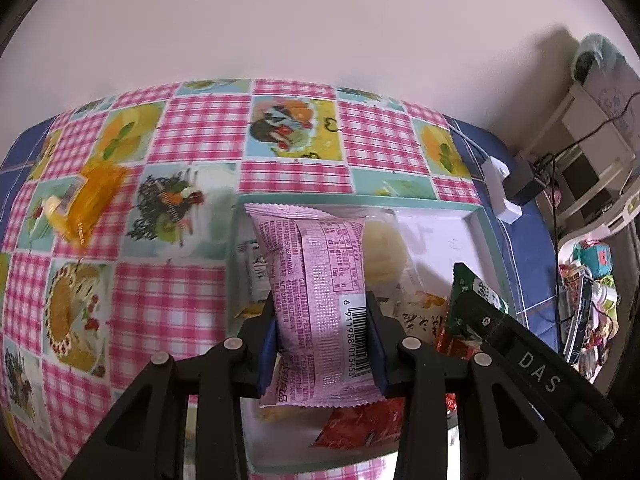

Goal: Organize snacks
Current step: 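Lift both held packets and carry them toward the white tray, then lower the pink packet into the tray with the left tool while the right tool lowers the green biscuit packet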

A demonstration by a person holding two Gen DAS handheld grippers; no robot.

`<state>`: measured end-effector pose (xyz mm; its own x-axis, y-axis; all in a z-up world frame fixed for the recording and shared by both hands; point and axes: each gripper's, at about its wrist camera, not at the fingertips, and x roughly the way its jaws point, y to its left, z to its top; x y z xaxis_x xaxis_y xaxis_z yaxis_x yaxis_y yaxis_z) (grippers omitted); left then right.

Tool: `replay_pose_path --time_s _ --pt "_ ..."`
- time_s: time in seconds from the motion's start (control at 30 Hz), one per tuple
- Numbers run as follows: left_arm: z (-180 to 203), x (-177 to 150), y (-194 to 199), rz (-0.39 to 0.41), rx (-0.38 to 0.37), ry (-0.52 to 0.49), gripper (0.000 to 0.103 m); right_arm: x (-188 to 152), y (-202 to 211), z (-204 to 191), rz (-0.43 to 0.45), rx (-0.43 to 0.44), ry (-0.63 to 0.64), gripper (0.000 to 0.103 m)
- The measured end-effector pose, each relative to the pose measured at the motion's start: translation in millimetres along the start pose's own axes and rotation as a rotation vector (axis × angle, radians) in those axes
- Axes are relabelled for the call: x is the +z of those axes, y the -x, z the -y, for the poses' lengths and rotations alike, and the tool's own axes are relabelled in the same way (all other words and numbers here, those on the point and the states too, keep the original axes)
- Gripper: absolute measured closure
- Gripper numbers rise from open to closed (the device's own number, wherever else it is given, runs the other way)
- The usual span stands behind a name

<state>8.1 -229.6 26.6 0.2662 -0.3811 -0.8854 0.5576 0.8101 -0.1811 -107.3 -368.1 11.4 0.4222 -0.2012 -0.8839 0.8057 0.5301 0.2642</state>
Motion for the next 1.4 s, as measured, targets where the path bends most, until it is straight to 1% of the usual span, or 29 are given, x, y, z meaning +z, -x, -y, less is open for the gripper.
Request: replay_pose_path --time_s 0.2,0.33,0.5,0.6,0.77,0.87,1.1,1.13,1.17,1.2,1.23,1.27,1.3,1.33,1.37,1.4 --pt "13 3 -13 -0.002 0.007 -0.037 0.063 7 -8 8 -0.009 0.014 -0.024 0.04" --pt "14 2 -19 -0.013 0.005 -0.036 0.063 8 -12 11 -0.019 0.019 -0.035 0.04" --pt "12 3 -18 -0.021 0.016 -0.023 0.055 7 -11 12 -0.023 0.022 -0.038 0.04" --pt "8 5 -12 -0.019 0.001 -0.006 0.053 7 -11 12 -0.028 0.024 -0.039 0.04" --pt "-5 9 -2 -0.021 0.012 0.035 0.053 7 -10 9 -0.028 0.019 -0.021 0.038" --pt "-16 10 4 -0.015 0.026 0.065 0.052 7 -7 8 -0.024 0.032 -0.02 0.038" --pt "-45 7 11 -0.034 0.065 0.144 0.052 2 -1 3 -0.042 0.0 0.012 0.037" --pt "-49 5 10 -0.038 0.076 0.157 0.051 1 0 1 -0.044 -0.003 0.021 0.034" --pt "-54 4 10 -0.043 0.091 0.169 0.048 -1 1 -1 -0.046 -0.006 0.031 0.032" --pt "-58 2 10 -0.047 0.106 0.178 0.036 -3 2 -4 -0.049 -0.008 0.044 0.031" --pt "-62 -1 10 -0.046 0.122 0.186 0.032 -5 2 -6 -0.051 -0.009 0.054 0.031" --pt "-65 -2 10 -0.043 0.13 0.19 0.029 -7 3 -8 -0.051 -0.012 0.064 0.031" --pt "-69 -4 11 -0.04 0.143 0.195 0.029 -10 5 -11 -0.051 -0.018 0.078 0.031" --pt "-72 -6 12 -0.04 0.152 0.197 0.029 -12 5 -13 -0.05 -0.02 0.087 0.027" --pt "-75 -7 12 -0.04 0.164 0.2 0.027 -14 7 -15 -0.049 -0.021 0.095 0.019" --pt "-79 -9 14 -0.038 0.177 0.202 0.023 -17 8 -18 -0.046 -0.02 0.106 0.017"
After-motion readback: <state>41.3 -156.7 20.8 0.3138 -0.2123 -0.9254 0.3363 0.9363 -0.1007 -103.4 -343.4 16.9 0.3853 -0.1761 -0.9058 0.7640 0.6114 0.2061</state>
